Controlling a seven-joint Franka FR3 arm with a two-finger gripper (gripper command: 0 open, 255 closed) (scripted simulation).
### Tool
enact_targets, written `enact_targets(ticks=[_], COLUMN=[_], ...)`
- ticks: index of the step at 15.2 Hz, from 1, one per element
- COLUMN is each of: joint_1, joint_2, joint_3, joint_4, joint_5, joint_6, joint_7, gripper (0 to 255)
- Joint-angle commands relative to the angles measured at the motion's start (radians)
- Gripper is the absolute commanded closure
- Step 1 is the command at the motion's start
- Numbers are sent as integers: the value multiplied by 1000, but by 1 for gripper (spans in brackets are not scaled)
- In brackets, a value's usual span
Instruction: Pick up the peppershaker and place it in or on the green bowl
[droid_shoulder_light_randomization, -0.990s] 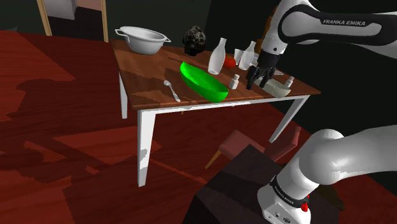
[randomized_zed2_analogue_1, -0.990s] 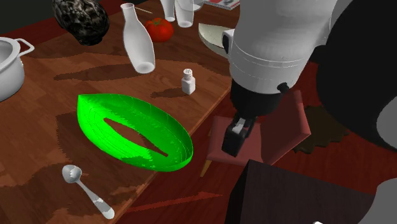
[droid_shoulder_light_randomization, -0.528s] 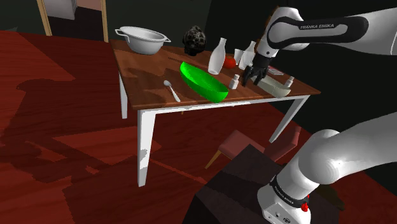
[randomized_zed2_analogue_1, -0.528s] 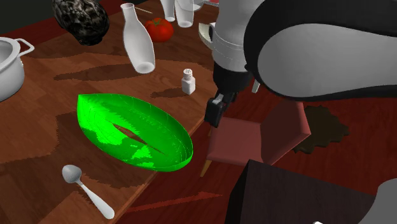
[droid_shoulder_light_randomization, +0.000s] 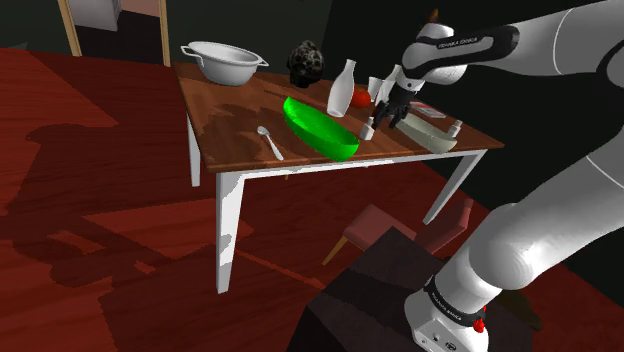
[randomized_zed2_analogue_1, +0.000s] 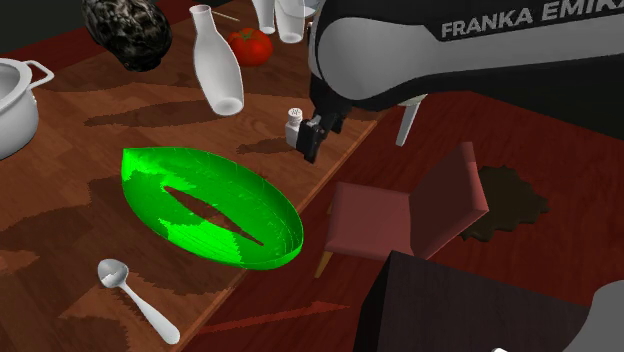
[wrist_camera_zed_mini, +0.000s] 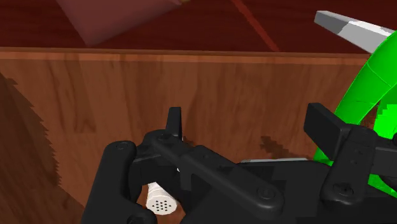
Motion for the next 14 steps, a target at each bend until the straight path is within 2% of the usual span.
enact_targets(ticks=[1,5,8,14], joint_1=[0,-9,-35,-42], joint_2=[65,212,327,377], joint_3=[-31,-80,-98,-89], joint_4=[49,165,267,244], joint_5=[39,150,250,288], joint_6=[34,82,99,163], joint_7=[-50,-157,-241,-265], gripper=[0,0,0,0])
